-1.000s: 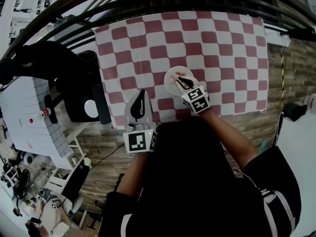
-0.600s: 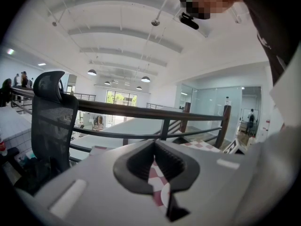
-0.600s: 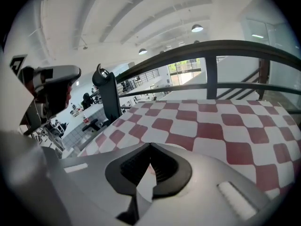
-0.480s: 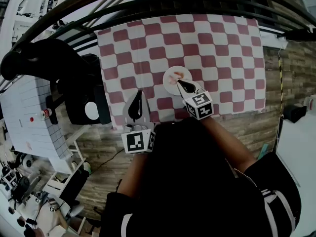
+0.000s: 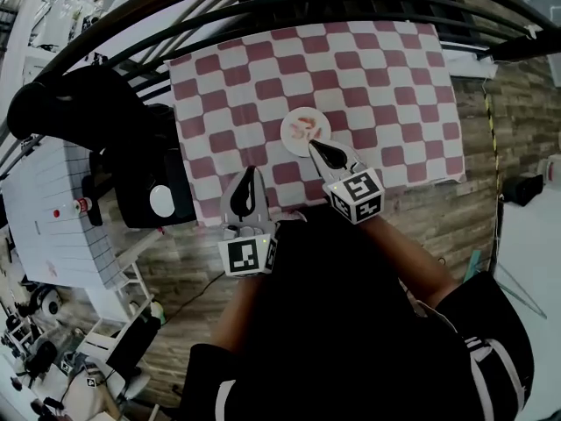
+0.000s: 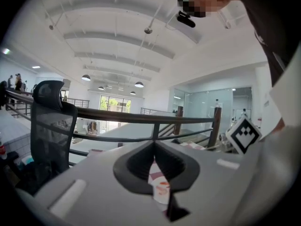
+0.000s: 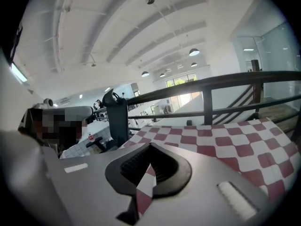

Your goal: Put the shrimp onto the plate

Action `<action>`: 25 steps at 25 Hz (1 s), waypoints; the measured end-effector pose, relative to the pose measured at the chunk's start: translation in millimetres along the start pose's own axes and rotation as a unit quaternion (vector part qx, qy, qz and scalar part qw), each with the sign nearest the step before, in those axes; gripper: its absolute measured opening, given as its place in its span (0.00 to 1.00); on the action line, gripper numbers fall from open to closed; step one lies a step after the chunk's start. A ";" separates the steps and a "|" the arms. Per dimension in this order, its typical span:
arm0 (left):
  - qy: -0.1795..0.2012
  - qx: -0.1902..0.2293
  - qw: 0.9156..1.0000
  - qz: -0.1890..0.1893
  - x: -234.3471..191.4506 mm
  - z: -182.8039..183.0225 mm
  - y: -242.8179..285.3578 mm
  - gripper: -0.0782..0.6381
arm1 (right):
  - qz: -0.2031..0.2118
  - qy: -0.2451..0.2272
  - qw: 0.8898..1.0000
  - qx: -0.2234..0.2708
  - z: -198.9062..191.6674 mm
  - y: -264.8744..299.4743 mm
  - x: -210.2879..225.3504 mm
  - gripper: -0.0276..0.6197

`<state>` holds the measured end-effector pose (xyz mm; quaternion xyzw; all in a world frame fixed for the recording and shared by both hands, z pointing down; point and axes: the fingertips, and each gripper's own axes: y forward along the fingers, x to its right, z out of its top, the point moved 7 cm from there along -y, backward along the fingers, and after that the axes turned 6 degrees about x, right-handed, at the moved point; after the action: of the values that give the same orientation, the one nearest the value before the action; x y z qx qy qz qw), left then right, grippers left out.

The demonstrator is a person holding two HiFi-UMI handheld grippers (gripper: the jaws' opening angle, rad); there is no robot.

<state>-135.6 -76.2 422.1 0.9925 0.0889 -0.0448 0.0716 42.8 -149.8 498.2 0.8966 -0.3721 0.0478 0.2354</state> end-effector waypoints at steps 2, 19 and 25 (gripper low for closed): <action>0.002 0.007 1.000 -0.006 6.9 4.5 -16.9 0.12 | -0.012 -0.008 1.000 0.027 12.0 -19.3 -14.4 0.04; 0.001 0.057 0.998 -0.012 61.6 13.9 -143.2 0.12 | -0.031 -0.103 0.985 0.132 25.9 -156.7 -145.2 0.04; -0.002 0.063 0.998 -0.031 77.2 10.0 -162.3 0.12 | -0.037 -0.111 0.983 0.140 17.1 -180.0 -161.4 0.04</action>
<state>-90.4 93.5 382.6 0.9917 0.1164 -0.0548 0.0075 49.5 56.6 371.3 0.9337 -0.3517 -0.0092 0.0665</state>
